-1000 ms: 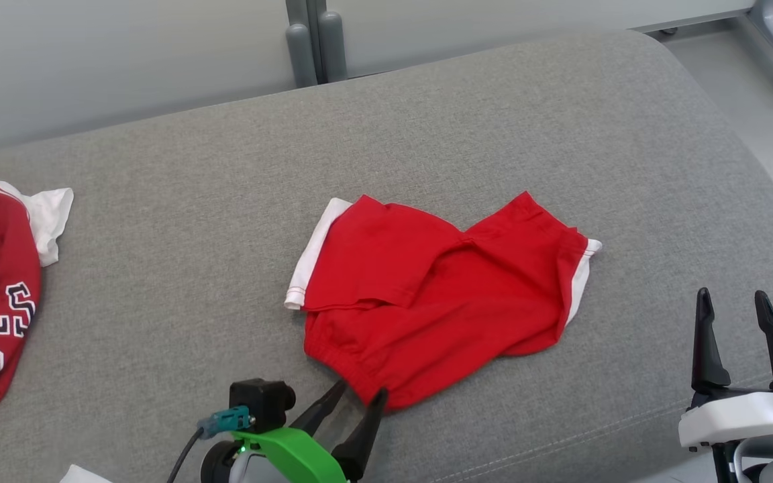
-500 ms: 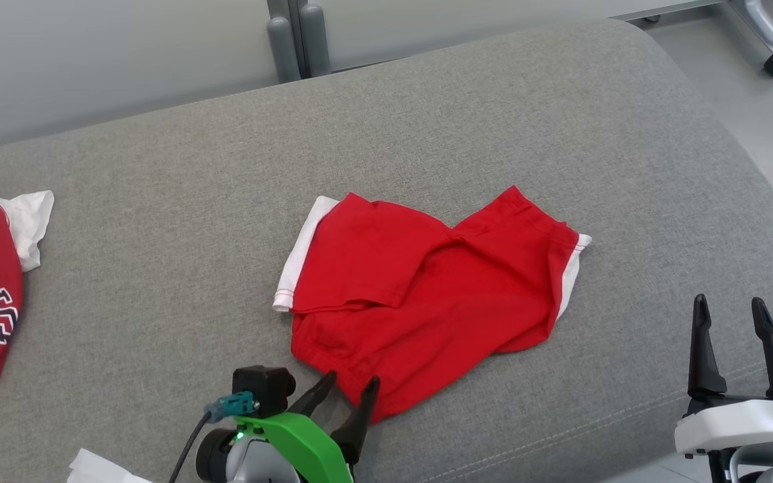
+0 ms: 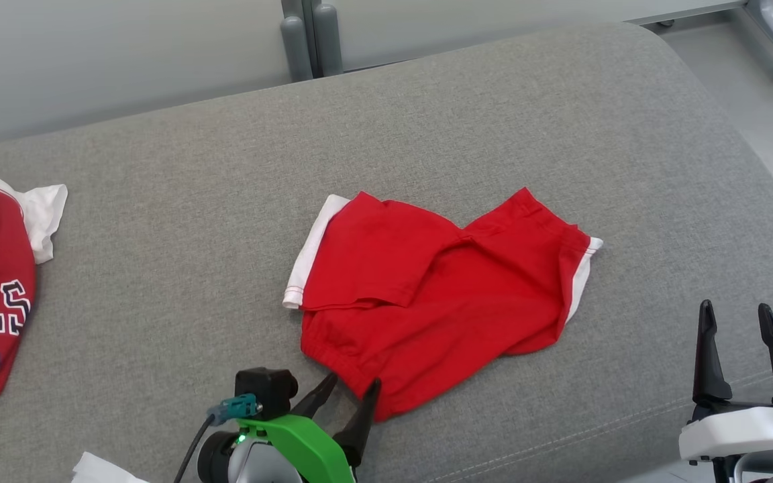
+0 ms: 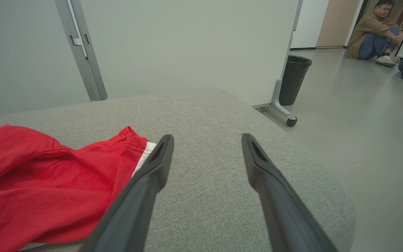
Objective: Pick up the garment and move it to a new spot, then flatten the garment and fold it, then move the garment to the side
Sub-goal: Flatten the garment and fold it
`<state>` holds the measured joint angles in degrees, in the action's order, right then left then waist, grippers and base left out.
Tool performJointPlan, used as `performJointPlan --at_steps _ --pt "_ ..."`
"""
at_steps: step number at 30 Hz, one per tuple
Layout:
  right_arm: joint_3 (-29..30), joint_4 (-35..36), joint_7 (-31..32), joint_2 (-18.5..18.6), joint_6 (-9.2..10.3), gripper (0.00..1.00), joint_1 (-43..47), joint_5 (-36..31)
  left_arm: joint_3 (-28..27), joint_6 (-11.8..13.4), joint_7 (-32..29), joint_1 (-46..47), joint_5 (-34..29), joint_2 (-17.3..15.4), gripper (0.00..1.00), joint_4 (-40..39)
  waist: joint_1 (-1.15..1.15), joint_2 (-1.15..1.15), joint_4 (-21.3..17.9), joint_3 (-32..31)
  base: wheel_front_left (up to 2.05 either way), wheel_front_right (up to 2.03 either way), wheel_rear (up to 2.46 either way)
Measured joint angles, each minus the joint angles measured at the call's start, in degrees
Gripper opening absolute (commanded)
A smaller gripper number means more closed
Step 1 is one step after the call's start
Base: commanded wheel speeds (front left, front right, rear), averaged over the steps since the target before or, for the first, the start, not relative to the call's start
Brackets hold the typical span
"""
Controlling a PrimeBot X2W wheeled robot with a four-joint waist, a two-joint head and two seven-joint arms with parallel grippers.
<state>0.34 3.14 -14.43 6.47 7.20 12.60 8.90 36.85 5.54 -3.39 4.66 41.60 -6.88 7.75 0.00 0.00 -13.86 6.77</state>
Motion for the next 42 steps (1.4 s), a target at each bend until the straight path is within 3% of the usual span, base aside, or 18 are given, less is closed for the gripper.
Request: performJointPlan --at_steps 24,26,29,30,31,42 --pt "-0.8 0.4 0.0 -0.4 -0.02 1.00 0.0 -0.9 2.0 -0.2 -1.1 -0.8 1.6 2.2 0.99 0.3 0.00 0.00 0.5 1.9 0.00 0.00 0.00" --pt "-0.8 0.4 0.0 -0.5 -0.02 1.00 0.0 -0.9 2.0 -0.6 -1.1 -0.1 1.8 2.3 0.48 -0.1 0.00 0.00 0.4 2.0 0.00 0.00 0.00" --pt "-0.8 0.3 0.0 -0.7 -0.02 1.00 0.0 -0.9 1.7 -0.6 -1.1 0.8 2.7 2.4 0.29 -0.3 0.00 0.00 0.3 2.2 0.00 0.00 0.00" --pt "-0.9 0.3 0.0 -0.8 -0.02 1.00 0.0 -0.9 1.7 -0.6 -1.1 1.0 3.0 2.5 0.19 -0.2 0.00 0.00 0.2 2.3 0.00 0.00 0.00" --pt "-0.9 0.3 0.0 -0.9 -0.02 1.00 0.0 -0.9 1.6 -0.7 -1.1 1.2 3.3 2.5 0.00 -0.2 0.00 0.00 0.2 2.4 0.00 0.00 0.00" --pt "-1.4 0.2 0.0 -1.2 -0.10 1.00 -0.4 -0.9 -2.5 -1.1 -1.6 10.3 2.9 1.9 0.00 -2.1 0.00 0.00 -0.6 3.6 0.00 0.00 0.00"
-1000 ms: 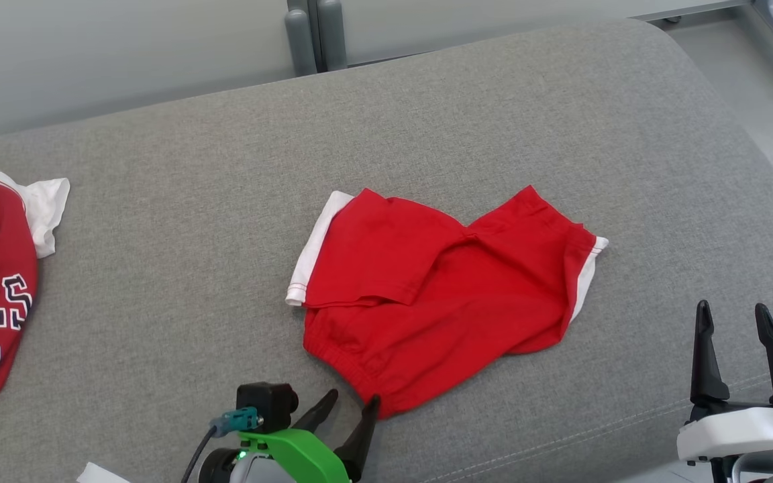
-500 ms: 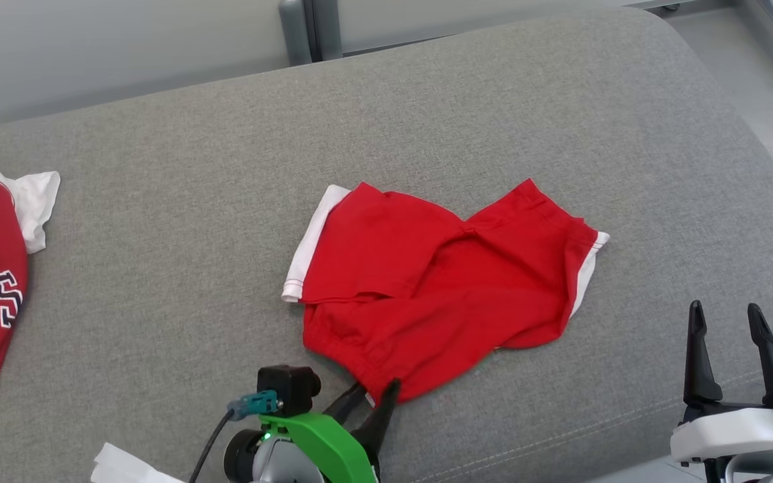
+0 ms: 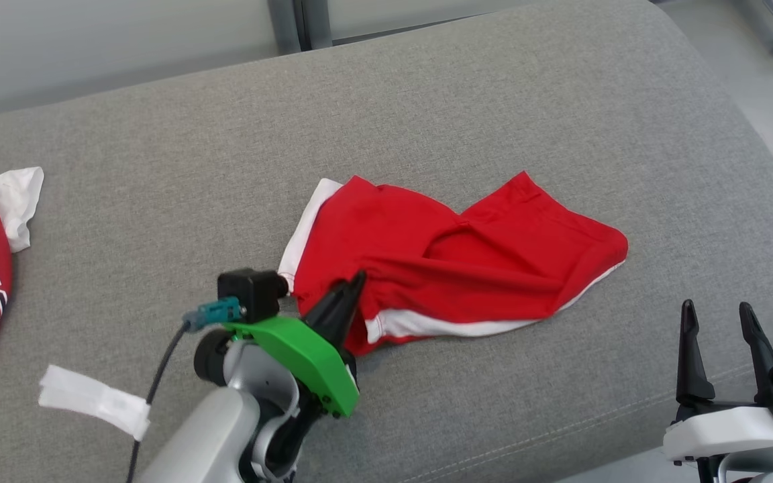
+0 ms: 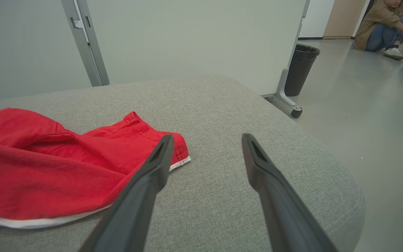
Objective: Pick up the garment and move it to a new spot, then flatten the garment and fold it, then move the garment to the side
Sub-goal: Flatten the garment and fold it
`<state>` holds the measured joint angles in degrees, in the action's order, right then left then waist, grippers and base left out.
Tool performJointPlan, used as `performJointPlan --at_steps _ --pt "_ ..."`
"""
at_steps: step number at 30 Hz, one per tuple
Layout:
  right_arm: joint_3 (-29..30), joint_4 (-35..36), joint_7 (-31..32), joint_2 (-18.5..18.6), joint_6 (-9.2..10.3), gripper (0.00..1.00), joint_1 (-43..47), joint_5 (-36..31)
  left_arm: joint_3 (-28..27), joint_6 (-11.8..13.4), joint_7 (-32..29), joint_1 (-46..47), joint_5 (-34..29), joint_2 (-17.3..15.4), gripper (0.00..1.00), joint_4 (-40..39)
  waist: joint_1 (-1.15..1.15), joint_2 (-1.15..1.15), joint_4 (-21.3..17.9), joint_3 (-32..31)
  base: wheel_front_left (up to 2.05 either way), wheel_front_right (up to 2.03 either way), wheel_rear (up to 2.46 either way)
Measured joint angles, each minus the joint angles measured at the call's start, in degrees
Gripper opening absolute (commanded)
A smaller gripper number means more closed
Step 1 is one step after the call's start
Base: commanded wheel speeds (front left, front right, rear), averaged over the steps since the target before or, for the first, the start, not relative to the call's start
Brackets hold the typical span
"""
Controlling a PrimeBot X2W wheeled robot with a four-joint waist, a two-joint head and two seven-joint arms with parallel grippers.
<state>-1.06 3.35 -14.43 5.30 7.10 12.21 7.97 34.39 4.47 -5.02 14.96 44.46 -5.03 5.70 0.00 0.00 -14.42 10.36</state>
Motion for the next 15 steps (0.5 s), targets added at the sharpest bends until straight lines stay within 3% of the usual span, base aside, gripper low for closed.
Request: performJointPlan --at_steps 15 --pt "-2.5 -0.9 0.0 -0.4 -0.68 1.00 -2.6 -0.1 -2.4 0.2 -11.6 11.4 -1.3 -5.7 0.00 5.8 0.00 0.00 -2.1 1.7 0.00 0.00 0.00"
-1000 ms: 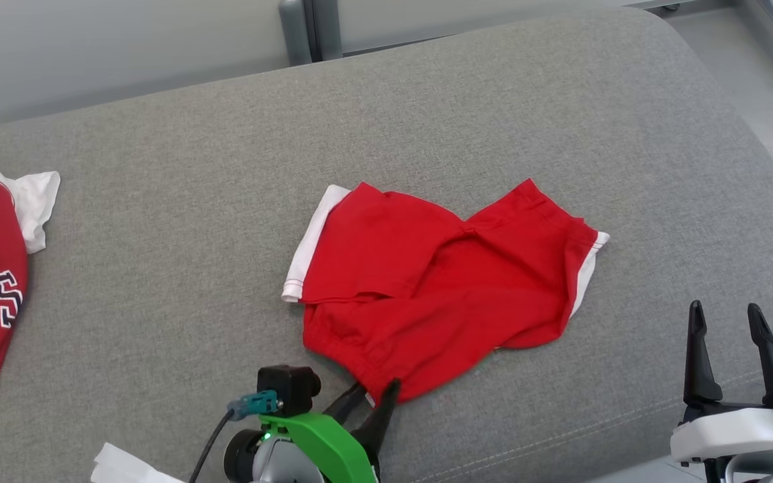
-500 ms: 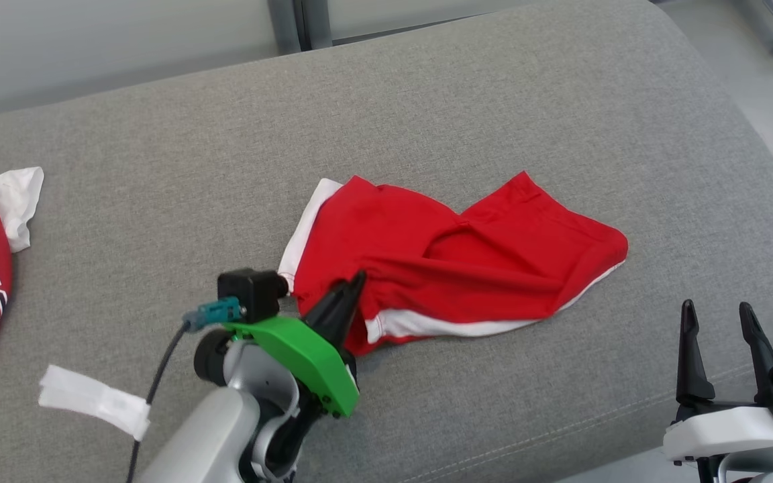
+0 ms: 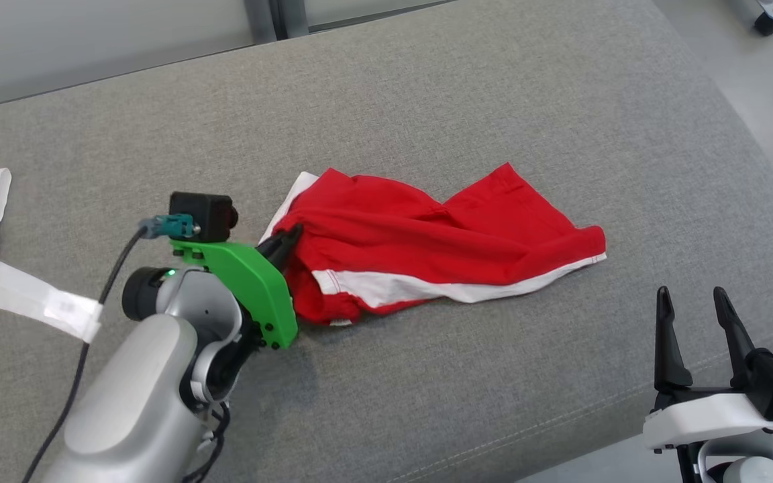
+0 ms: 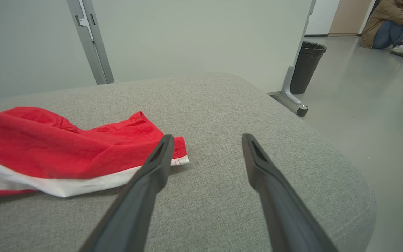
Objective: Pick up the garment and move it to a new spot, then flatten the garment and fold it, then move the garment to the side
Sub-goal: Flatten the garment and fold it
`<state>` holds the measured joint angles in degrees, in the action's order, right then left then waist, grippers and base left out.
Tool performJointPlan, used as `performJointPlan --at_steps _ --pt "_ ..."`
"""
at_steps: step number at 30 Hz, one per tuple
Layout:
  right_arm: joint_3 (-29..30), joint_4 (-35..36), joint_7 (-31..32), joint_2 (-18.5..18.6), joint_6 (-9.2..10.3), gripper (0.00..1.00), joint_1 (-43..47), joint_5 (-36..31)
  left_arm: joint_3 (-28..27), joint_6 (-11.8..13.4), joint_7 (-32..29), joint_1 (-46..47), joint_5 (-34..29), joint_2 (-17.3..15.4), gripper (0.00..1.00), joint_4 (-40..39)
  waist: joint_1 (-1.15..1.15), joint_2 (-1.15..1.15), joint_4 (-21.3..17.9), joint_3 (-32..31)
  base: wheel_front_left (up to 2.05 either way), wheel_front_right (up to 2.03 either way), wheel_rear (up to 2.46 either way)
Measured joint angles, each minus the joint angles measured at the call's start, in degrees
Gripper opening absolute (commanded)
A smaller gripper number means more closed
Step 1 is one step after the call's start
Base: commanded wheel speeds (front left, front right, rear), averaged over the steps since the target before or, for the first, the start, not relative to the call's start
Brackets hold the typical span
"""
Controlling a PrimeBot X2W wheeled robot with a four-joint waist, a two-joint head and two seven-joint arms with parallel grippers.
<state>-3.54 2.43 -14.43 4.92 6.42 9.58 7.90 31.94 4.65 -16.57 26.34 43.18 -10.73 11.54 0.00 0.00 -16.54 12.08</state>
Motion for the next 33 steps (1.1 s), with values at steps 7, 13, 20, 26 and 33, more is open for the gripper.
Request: performJointPlan --at_steps 7,13,20,26,33 --pt "-0.2 -0.8 0.0 -0.5 0.00 1.00 0.0 0.0 -2.4 0.5 -2.3 3.0 0.0 -1.7 0.00 4.3 0.00 0.00 -0.9 0.8 0.00 0.00 0.00" --pt "0.0 -1.3 0.0 -0.8 0.00 1.00 -0.7 0.0 -3.3 0.8 -4.6 3.7 0.3 -3.4 0.18 8.6 0.00 0.00 -1.0 0.8 0.00 0.00 0.00" --pt "0.5 -1.9 0.0 -0.9 0.01 1.00 -1.0 0.0 -2.4 0.3 -5.1 3.7 2.4 -1.7 1.00 10.4 0.00 0.00 -0.3 0.1 0.00 0.00 0.00" --pt "0.8 -2.2 0.0 -0.9 0.02 1.00 -0.9 -0.5 -2.2 -1.4 -4.8 4.2 2.6 -0.6 1.00 10.2 0.00 0.00 0.9 -0.7 0.00 0.00 0.00" --pt "2.5 -1.9 0.0 0.0 0.08 1.00 -0.9 -1.1 -2.5 -2.1 -1.7 4.0 2.8 -0.1 1.00 8.6 0.00 0.00 2.7 -1.9 0.00 0.00 0.00"
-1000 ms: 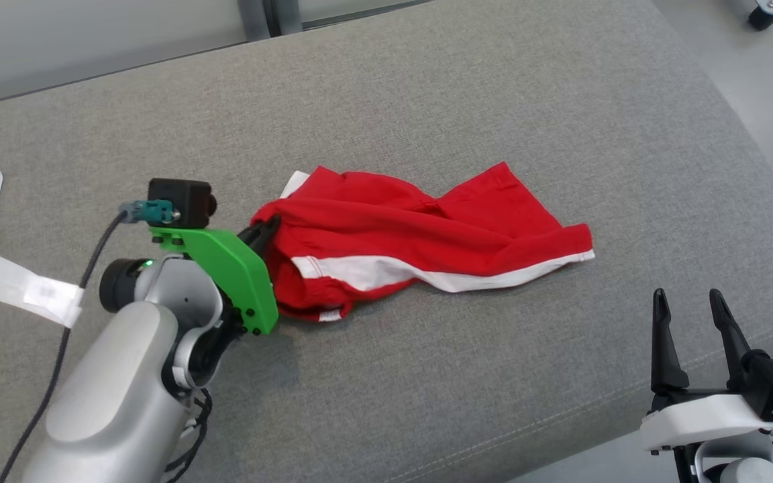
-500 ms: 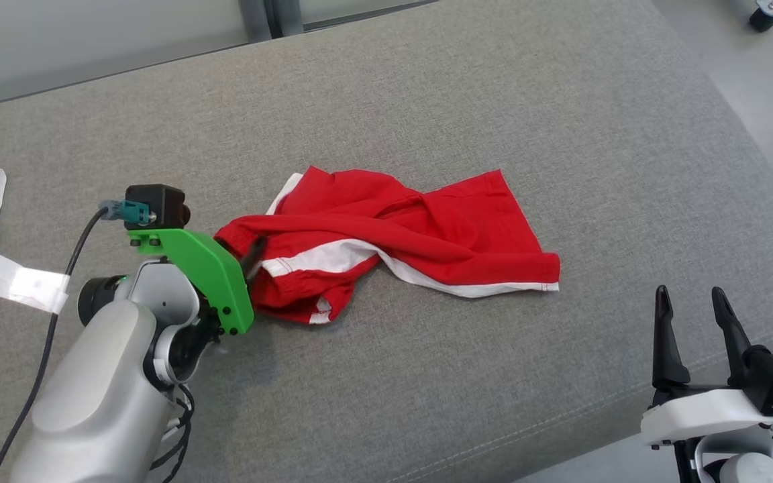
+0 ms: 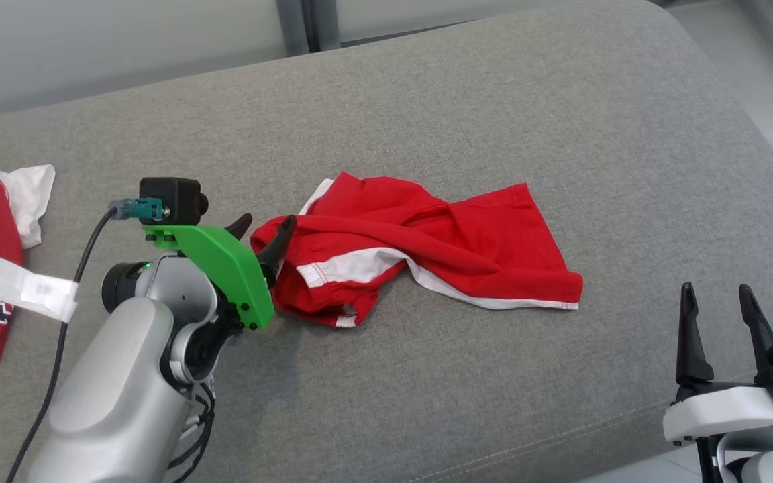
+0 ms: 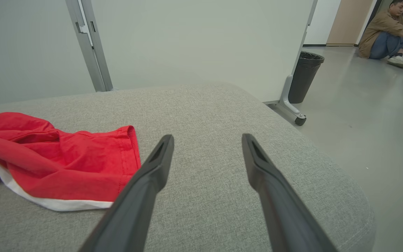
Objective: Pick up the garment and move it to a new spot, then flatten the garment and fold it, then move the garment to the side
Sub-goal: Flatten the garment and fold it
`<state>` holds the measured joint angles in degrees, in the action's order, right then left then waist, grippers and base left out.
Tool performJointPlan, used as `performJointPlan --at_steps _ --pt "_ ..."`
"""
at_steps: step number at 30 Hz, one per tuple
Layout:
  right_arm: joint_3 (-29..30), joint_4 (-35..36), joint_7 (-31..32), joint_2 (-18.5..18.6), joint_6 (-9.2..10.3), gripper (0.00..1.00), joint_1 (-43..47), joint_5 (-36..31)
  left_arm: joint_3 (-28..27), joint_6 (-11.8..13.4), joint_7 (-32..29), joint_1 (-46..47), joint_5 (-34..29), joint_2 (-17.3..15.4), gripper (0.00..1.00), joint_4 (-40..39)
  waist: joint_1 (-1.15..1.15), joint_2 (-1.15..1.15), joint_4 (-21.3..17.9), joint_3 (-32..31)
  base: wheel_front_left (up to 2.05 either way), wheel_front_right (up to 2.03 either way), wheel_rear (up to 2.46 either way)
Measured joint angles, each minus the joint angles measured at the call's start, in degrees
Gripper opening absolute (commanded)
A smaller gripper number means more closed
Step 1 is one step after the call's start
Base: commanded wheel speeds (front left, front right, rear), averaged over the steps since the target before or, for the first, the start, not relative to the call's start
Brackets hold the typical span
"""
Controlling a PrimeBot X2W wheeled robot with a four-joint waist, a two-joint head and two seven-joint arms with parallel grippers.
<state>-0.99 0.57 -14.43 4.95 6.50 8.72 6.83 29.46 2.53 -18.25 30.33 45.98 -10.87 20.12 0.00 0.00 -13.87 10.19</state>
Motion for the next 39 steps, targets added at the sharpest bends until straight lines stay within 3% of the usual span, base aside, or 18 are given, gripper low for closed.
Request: performJointPlan --at_steps 7,28,34,39 --pt "1.2 0.0 0.0 0.6 0.13 1.00 0.5 -0.2 -1.5 0.0 5.7 -5.2 -0.4 0.1 1.00 -2.2 0.00 0.00 2.0 -2.0 0.00 0.00 0.00" --pt "2.2 -3.3 0.0 3.4 -0.14 1.00 5.0 -1.2 -4.4 2.5 27.0 -26.7 -8.0 -4.6 1.00 -8.4 0.00 0.00 6.6 -9.7 0.00 0.00 0.00" --pt "2.1 -3.5 0.0 3.6 -0.44 1.00 6.2 -1.2 -5.8 2.9 31.4 -31.6 -9.1 -6.0 1.00 -10.2 0.00 0.00 6.8 -10.4 0.00 0.00 0.00" --pt "2.1 -3.8 0.0 3.7 -0.73 1.00 6.2 -1.3 -6.7 3.0 31.5 -34.0 -9.6 -6.8 1.00 -11.6 0.00 0.00 6.9 -10.5 0.00 0.00 0.00"
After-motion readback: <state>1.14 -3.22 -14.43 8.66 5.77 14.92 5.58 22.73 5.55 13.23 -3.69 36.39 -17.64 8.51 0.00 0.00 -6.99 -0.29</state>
